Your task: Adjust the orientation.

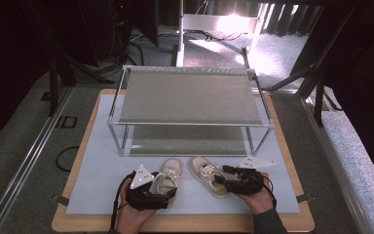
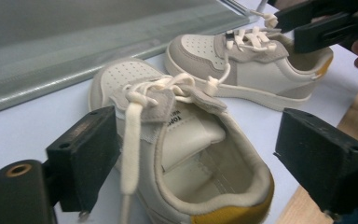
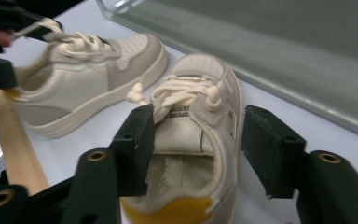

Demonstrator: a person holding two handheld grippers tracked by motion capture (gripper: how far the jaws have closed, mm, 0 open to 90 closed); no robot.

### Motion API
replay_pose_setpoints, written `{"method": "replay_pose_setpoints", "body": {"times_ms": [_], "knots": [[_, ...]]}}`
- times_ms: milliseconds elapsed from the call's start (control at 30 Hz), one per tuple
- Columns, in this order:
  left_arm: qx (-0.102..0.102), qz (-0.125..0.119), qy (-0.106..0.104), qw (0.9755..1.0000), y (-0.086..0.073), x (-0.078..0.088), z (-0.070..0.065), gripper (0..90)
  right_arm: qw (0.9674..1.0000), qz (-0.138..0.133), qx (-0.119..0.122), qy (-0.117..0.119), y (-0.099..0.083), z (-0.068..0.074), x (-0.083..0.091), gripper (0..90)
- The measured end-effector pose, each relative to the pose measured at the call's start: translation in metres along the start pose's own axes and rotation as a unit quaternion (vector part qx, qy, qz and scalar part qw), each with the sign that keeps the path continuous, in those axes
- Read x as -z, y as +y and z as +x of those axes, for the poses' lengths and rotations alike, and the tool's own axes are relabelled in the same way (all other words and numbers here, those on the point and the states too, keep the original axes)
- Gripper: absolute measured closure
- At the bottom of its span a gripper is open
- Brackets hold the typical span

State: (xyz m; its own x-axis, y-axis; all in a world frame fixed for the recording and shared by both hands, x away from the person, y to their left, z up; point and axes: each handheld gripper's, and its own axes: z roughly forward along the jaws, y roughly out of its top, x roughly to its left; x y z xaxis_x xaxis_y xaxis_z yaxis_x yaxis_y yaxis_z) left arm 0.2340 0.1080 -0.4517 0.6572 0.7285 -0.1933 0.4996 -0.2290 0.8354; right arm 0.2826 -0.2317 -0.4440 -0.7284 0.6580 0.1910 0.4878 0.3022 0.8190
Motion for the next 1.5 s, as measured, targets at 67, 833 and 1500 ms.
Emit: {"method": "replay_pose_setpoints", "body": {"times_ms": [67,833,1500], "knots": [[-0.004,0.001,0.001,1.0000,-0.001,0.000,-0.001,11.2,0.9999,-0.005,0.009,0.000,-0.001,0.002,0.005,37.9],[-0.030,0.063,-0.009,0.9975,-0.015,-0.015,0.004,10.7,0.9976,0.031,0.061,-0.004,-0.025,0.014,0.005,32.6],[-0.040,0.064,-0.032,0.9966,-0.006,-0.028,0.008,11.4,0.9963,0.033,0.076,0.022,-0.022,0.029,-0.003,34.6]]}}
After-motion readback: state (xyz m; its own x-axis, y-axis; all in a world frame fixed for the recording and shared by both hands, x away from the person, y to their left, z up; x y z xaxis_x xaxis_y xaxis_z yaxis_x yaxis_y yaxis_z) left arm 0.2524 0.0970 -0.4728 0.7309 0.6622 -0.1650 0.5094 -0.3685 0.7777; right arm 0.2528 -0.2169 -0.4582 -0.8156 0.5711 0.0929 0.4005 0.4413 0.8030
